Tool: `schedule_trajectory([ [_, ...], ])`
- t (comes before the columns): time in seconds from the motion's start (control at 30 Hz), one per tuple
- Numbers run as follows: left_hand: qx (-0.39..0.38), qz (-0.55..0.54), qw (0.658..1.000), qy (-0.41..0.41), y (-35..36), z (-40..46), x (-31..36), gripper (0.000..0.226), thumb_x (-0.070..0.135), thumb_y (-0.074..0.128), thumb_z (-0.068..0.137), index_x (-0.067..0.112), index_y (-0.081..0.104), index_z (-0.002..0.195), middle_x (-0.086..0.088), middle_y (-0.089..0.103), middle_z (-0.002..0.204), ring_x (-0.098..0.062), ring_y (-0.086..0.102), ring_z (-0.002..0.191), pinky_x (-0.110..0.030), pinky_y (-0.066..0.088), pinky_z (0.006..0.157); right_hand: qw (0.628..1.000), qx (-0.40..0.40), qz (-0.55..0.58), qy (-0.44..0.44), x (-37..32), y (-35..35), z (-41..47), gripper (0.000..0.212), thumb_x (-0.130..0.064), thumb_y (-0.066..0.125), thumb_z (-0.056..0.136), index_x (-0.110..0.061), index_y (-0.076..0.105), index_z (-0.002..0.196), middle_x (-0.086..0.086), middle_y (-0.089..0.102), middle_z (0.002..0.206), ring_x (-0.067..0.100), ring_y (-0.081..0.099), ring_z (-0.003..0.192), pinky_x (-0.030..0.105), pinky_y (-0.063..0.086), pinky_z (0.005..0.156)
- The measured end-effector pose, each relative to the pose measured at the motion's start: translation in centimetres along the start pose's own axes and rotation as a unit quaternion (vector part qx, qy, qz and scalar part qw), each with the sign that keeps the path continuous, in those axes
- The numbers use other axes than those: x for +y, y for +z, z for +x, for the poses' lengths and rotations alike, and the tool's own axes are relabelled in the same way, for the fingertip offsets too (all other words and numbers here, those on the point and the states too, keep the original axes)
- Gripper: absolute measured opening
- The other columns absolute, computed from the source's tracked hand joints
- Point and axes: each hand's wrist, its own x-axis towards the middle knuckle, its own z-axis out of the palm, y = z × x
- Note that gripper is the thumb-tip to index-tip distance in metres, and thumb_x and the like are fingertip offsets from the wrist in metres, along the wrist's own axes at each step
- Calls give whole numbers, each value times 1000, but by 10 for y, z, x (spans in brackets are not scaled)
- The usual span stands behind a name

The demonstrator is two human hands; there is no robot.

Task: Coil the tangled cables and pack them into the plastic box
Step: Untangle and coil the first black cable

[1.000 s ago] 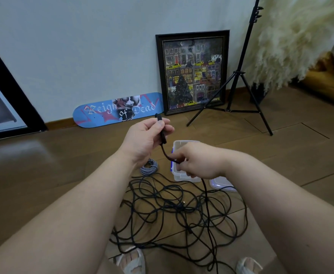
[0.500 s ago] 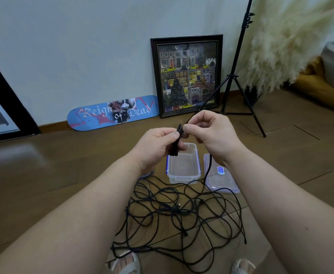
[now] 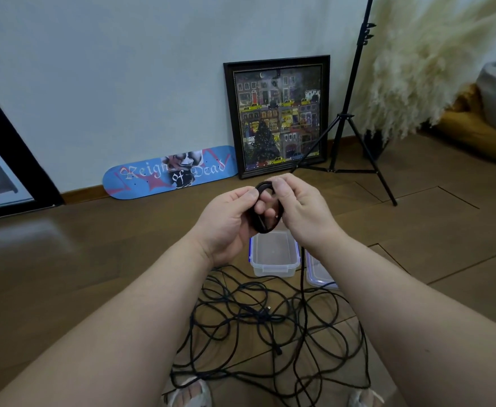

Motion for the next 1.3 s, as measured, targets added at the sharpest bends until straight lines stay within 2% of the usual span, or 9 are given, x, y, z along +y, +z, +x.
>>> schedule_trajectory([
  [0.17, -3, 119, 993, 19, -1, -1, -4, 28, 15, 38, 105, 11, 62, 90, 1, 60, 72, -12, 60, 76, -48, 48, 99, 999, 19, 27, 21, 3, 3, 2, 30, -27, 44, 103, -14, 53, 77, -13, 57, 57, 1, 52, 55, 19, 45, 58],
  [0.37, -4, 249, 967, 54, 0, -5, -3, 20, 17, 52, 99, 11, 66, 86, 0, 67, 80, -21, 63, 86, -55, 50, 97, 996, 23, 43, 70, 13, 4, 3, 38, -38, 42, 103, -13, 59, 79, -8, 53, 53, 8, 48, 55, 27, 41, 56],
  [0.47, 11, 287, 954, 87, 2, -6, -3, 21, 29, 51, 88, 16, 67, 83, 6, 68, 74, -23, 64, 85, -52, 51, 94, 990, 16, 98, 101, 9, 8, 2, 40, -38, 40, 103, -13, 55, 76, -8, 47, 49, 5, 42, 48, 21, 37, 49],
  [0.63, 36, 311, 938, 146, 12, -5, -3, 27, 11, 40, 104, 12, 55, 81, 4, 53, 62, -11, 54, 65, -41, 50, 81, 970, 6, 192, 148, -1, 12, 2, 50, -49, 40, 100, -17, 48, 62, -4, 44, 47, 7, 34, 42, 21, 26, 43],
  [0.87, 17, 251, 952, 174, 14, -1, -5, 26, 28, 42, 93, 9, 54, 80, 12, 45, 53, -14, 43, 61, -30, 41, 67, 947, 8, 255, 197, -5, 6, 2, 49, -56, 46, 94, -17, 49, 64, -2, 48, 49, 6, 36, 38, 22, 24, 49],
  [1.07, 26, 202, 964, 172, 20, 1, -5, 33, 11, 34, 106, 7, 47, 76, 10, 45, 57, -3, 39, 51, -17, 37, 56, 941, -8, 270, 205, -7, 4, 0, 53, -56, 42, 96, -16, 49, 63, 0, 50, 51, 12, 32, 42, 24, 25, 48],
  [1.13, 37, 207, 961, 180, 20, 3, -6, 33, 19, 37, 105, 10, 48, 75, 7, 49, 61, -5, 41, 54, -19, 40, 57, 941, -18, 271, 202, -7, 4, 0, 53, -56, 42, 96, -16, 46, 61, 2, 46, 56, 13, 32, 43, 24, 25, 49],
  [1.2, 53, 239, 951, 190, 17, 5, -7, 28, 31, 40, 99, 15, 50, 78, 12, 53, 59, -9, 45, 59, -29, 43, 64, 944, -22, 265, 197, -7, 5, 1, 54, -55, 42, 96, -16, 42, 60, 2, 44, 56, 13, 30, 44, 25, 24, 50],
  [1.3, 78, 268, 938, 206, 13, 6, -6, 17, 18, 36, 106, 20, 53, 100, 19, 50, 52, -1, 44, 51, -21, 39, 60, 948, -22, 256, 190, -7, 6, 2, 54, -53, 42, 97, -17, 37, 58, 1, 38, 55, 12, 26, 42, 24, 21, 47],
])
